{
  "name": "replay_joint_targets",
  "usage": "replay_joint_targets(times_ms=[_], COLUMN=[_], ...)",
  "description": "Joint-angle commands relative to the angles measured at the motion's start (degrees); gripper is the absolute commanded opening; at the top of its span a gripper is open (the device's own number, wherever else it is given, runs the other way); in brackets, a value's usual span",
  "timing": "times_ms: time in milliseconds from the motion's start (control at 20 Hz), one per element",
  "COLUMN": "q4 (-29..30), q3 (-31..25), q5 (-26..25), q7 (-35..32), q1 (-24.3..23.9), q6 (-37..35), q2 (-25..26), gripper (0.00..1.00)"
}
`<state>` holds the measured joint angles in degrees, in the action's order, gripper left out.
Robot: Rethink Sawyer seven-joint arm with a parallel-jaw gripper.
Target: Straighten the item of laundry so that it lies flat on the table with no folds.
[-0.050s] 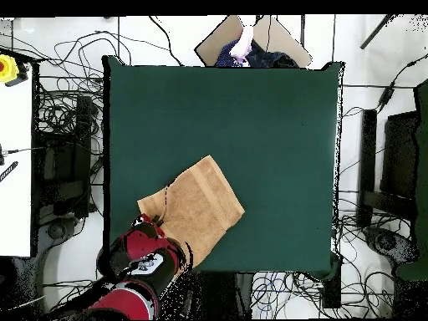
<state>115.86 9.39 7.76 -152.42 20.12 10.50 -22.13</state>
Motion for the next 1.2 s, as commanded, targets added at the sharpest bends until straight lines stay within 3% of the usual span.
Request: replay_joint_targets(times_ms=[50, 900, 1200], q4=[-15.6, -18.0, -18.8], q3=[-20.7, -22.3, -20.4], q5=[1.7, 6.4, 13.6], q7=[-12.5, -16.2, -16.9], q1=[-2.2, -1.0, 2.2], q6=[12.4, 14.1, 10.1], q2=[15.9, 16.7, 15.5], gripper=[0.0, 0.0, 0.0])
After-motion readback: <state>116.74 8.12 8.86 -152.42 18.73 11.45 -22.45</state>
